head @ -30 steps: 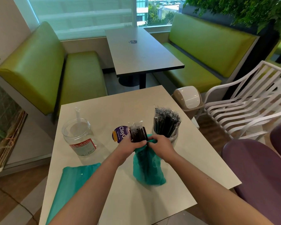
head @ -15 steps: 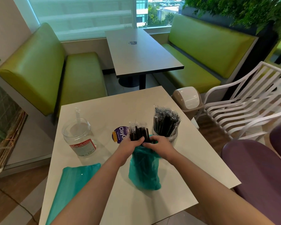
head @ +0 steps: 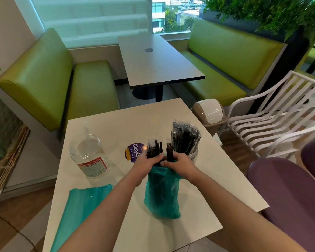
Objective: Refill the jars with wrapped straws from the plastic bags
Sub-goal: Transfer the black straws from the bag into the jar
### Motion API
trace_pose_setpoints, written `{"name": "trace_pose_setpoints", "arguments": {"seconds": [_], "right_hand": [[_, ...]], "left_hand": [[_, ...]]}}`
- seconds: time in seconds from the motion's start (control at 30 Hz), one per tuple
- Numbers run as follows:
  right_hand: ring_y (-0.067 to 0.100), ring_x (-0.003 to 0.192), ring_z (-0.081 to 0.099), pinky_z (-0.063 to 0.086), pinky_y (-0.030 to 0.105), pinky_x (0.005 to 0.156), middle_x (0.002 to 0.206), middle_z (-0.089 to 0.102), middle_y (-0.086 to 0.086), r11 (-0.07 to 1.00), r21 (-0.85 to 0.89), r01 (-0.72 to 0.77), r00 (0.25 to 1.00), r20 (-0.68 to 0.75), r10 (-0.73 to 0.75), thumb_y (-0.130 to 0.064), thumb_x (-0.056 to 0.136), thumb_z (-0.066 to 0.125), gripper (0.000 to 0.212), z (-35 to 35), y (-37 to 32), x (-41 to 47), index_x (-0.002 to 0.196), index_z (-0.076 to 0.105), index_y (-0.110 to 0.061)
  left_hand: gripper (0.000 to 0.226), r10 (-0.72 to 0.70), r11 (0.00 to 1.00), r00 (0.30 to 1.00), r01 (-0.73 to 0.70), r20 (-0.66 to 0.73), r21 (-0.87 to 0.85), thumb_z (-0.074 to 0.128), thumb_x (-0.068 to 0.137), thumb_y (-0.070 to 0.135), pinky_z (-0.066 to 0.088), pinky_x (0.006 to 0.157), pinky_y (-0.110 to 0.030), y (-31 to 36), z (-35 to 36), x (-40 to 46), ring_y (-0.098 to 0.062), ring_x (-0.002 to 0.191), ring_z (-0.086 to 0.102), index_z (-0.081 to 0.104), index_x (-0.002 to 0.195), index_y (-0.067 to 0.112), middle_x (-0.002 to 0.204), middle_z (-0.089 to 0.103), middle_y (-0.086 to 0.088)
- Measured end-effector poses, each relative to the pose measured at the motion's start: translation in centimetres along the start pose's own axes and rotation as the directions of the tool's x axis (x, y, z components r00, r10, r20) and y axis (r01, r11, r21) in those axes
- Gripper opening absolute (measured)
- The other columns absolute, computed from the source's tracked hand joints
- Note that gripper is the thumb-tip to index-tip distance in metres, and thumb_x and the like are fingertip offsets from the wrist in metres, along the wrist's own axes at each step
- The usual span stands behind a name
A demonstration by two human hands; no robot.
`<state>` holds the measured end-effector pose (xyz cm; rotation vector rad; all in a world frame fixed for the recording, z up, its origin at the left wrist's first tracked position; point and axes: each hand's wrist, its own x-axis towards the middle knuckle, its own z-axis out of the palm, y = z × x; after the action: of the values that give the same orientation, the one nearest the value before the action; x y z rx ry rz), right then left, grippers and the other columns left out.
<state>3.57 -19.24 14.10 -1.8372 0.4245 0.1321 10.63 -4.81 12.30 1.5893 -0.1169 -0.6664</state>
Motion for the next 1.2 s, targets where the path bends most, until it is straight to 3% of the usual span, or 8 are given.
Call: {"name": "trace_pose_setpoints", "arguments": {"seconds": [0.23, 0.33, 0.47, 0.63, 0.87, 1.0, 1.1, 1.2], "right_hand": [[0.016, 0.111, 0.060, 0.047, 0.030, 0.099, 0.117, 0.067, -0.002, 0.999, -0.035, 0.020, 1.000, 0.014, -0.019, -0.019, 0.093, 0.063, 0.034, -0.3, -0.1, -0.4, 0.127, 0.059, -0.021], [0.016, 0.111, 0.059, 0.046, 0.025, 0.093, 0.119, 0.064, -0.001, 0.999, -0.033, 0.001, 1.000, 0.013, -0.001, -0.018, 0.096, 0.058, 0.034, -0.4, -0.2, -0.7, 0.130, 0.056, -0.018], [0.014, 0.105, 0.060, 0.047, 0.024, 0.088, 0.116, 0.065, -0.001, 0.999, -0.043, 0.000, 1.000, 0.009, 0.001, -0.019, 0.096, 0.057, 0.032, -0.8, -0.3, -1.1, 0.128, 0.056, -0.019], [0.015, 0.106, 0.060, 0.047, 0.024, 0.090, 0.112, 0.063, -0.003, 0.999, -0.045, -0.017, 0.998, 0.058, 0.020, -0.019, 0.098, 0.054, 0.032, -1.1, -0.4, -1.4, 0.129, 0.054, -0.022], [0.024, 0.106, 0.062, 0.051, 0.039, 0.095, 0.117, 0.064, 0.008, 0.996, -0.044, -0.080, 0.997, 0.005, 0.081, -0.023, 0.096, 0.054, 0.037, -1.8, -0.5, -1.1, 0.131, 0.046, -0.017], [0.017, 0.102, 0.059, 0.048, 0.025, 0.081, 0.114, 0.061, 0.003, 0.997, -0.076, -0.008, 1.000, -0.029, 0.006, -0.025, 0.100, 0.049, 0.033, -2.8, -1.9, -1.3, 0.130, 0.041, -0.015], [0.018, 0.101, 0.061, 0.047, 0.032, 0.087, 0.107, 0.065, 0.003, 0.993, -0.096, 0.066, 0.994, -0.082, -0.074, -0.026, 0.101, 0.046, 0.027, -4.0, -3.7, -1.4, 0.125, 0.040, -0.016], [0.016, 0.100, 0.061, 0.045, 0.024, 0.077, 0.106, 0.067, 0.005, 0.986, -0.078, 0.144, 0.976, -0.154, -0.155, -0.025, 0.101, 0.046, 0.024, -5.5, -5.5, -1.4, 0.123, 0.038, -0.020]], "left_hand": [[0.032, 0.039, 0.999, 0.998, -0.040, 0.044, 0.014, 0.069, 0.090, 0.029, 0.054, 0.091, -0.034, 0.7, 0.9, -0.5, -0.017, 0.102, 0.069, 0.064, 0.120, 0.020, 0.109, 0.073, 0.000], [0.026, 0.056, 0.998, 0.998, -0.057, 0.042, 0.025, 0.068, 0.091, 0.027, 0.053, 0.089, -0.029, 1.0, 1.2, -0.7, -0.013, 0.101, 0.068, 0.064, 0.116, 0.024, 0.109, 0.072, 0.002], [0.020, 0.033, 0.999, 0.999, -0.034, 0.021, 0.040, 0.068, 0.091, 0.029, 0.054, 0.092, -0.036, 0.9, 1.3, -0.5, -0.017, 0.101, 0.068, 0.065, 0.110, 0.025, 0.107, 0.073, 0.000], [0.035, 0.032, 0.996, 0.999, -0.031, -0.008, 0.081, 0.068, 0.090, 0.032, 0.054, 0.092, -0.035, 0.8, 1.6, -0.4, -0.017, 0.102, 0.067, 0.063, 0.122, 0.018, 0.109, 0.072, -0.001], [0.028, 0.071, 0.986, 0.997, -0.065, -0.031, 0.156, 0.068, 0.091, 0.034, 0.051, 0.088, -0.027, 1.4, 2.1, -0.5, -0.014, 0.101, 0.066, 0.065, 0.116, 0.021, 0.108, 0.071, 0.001], [0.033, 0.097, 0.959, 0.993, -0.076, -0.063, 0.274, 0.064, 0.092, 0.038, 0.051, 0.091, -0.031, 1.4, 2.3, -0.2, -0.016, 0.104, 0.064, 0.062, 0.120, 0.019, 0.111, 0.069, 0.000], [0.033, 0.135, 0.908, 0.987, -0.087, -0.089, 0.411, 0.061, 0.095, 0.035, 0.048, 0.090, -0.033, 1.5, 2.7, 0.3, -0.018, 0.104, 0.062, 0.060, 0.121, 0.015, 0.111, 0.067, -0.001], [0.031, 0.162, 0.849, 0.983, -0.092, -0.090, 0.520, 0.059, 0.096, 0.034, 0.044, 0.082, -0.029, 1.5, 3.0, 0.8, -0.017, 0.098, 0.059, 0.058, 0.120, 0.014, 0.110, 0.065, -0.002]]}}
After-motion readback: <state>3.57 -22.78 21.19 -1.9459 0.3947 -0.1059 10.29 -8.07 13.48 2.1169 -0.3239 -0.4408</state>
